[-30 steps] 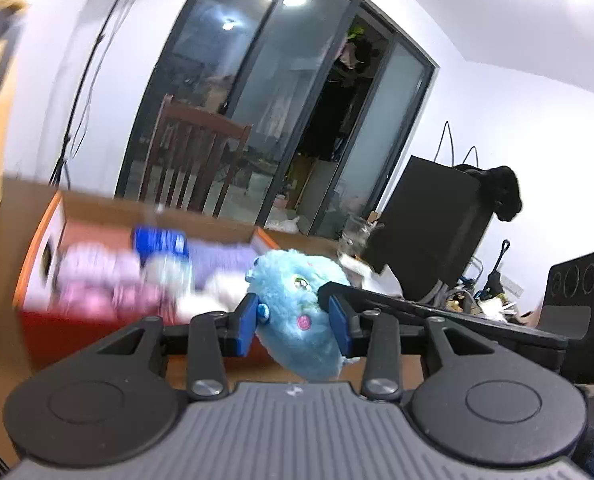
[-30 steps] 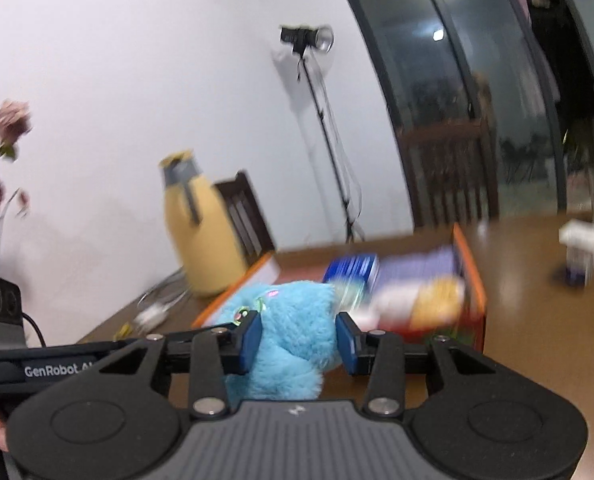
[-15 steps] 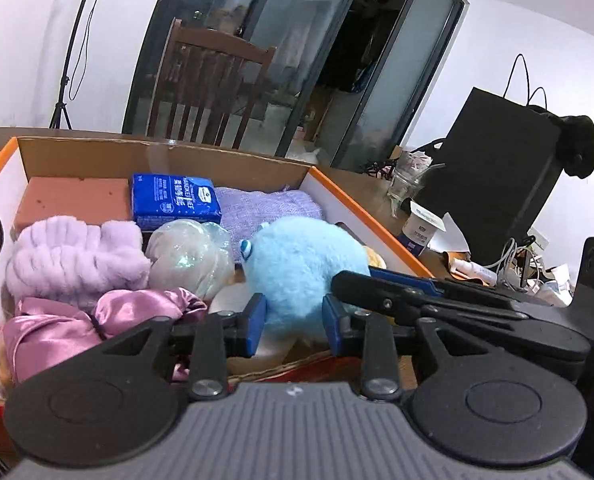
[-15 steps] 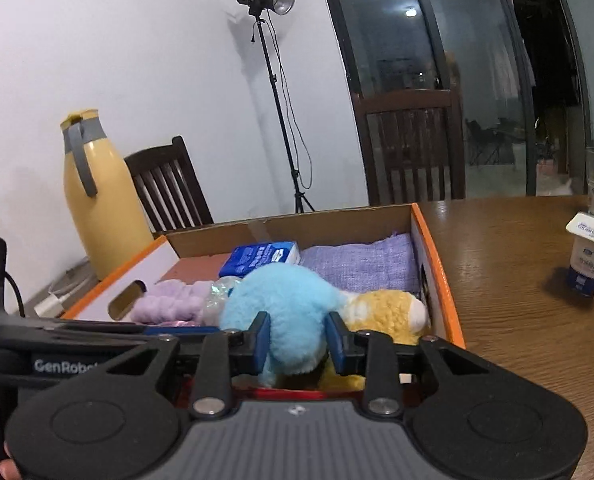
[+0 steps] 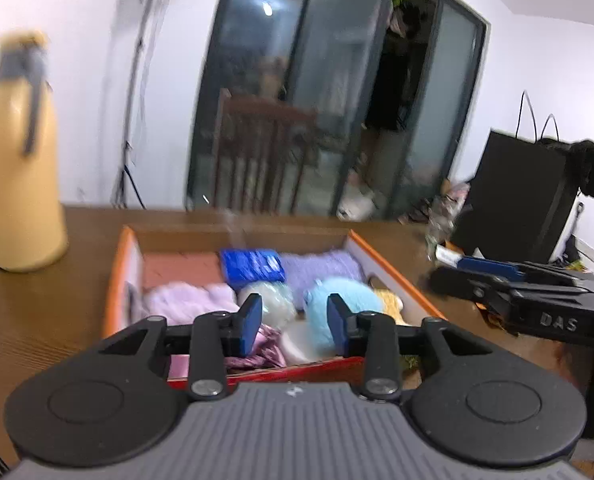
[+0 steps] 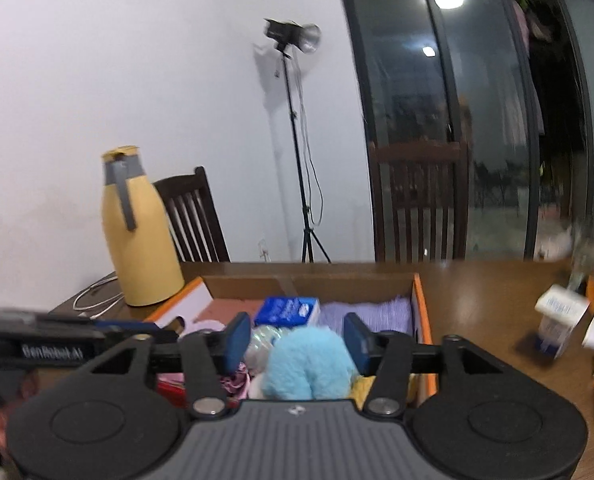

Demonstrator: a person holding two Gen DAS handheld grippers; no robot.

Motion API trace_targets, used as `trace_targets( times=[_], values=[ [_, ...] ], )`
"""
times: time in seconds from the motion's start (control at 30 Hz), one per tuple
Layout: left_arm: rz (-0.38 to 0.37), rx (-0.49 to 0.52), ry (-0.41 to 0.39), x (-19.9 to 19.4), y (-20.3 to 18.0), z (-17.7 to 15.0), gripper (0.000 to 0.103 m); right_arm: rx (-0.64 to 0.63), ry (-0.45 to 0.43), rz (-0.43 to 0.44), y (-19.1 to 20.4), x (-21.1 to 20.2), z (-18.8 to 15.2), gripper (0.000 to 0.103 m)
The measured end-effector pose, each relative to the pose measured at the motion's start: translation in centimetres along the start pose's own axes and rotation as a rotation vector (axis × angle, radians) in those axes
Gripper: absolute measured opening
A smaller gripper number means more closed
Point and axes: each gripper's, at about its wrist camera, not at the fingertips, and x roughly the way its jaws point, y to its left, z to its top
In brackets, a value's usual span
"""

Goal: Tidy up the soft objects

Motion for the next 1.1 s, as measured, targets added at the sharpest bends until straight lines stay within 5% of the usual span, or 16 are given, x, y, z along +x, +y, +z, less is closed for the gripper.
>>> trace_targets(
  times=[0.07,0.17,0.23,0.3,0.4,0.9,1.1],
  values=[
    [0.063,0.041,-0.055,-3.2,-0.7,-0.3,0.042,-0.031,-0.021,-0.001,1.0,-2.1,0.5,0.057],
    [0.146,0.085,-0.123,-7.2,-1.9,-1.3,0.054,-0.059,-0.063,-0.015,2.2,-5.4,0.7,0.071],
    [0.202,0.077,-0.178,-9.6,-2.3,-2.2,0.090,-0.085,-0.123,-0.042,2.9,-7.6,0.1,0.088],
    [0.278,0.079,-0.276,-12.1,-2.9,-3.5,0.103,-0.106,-0.203,-0.075,3.6,-9.4,-0.8,0.101],
    [0.378,0.136,-0.347,-14.5,-4.3,-5.6,0.103,-0.126,-0.255,-0.101,4.4,-11.1,-2.8,0.103],
    [0.330,0.113,-0.410,-22.5,-7.6,-9.0,0.103,-0.105,-0.276,-0.115,6.9,-18.9,-5.3,0.103],
    [0.378,0.116,-0.381,-24.0,-8.1,-11.8,0.103,-0.113,-0.273,-0.122,8.5,-21.4,-7.5,0.103]
  ],
)
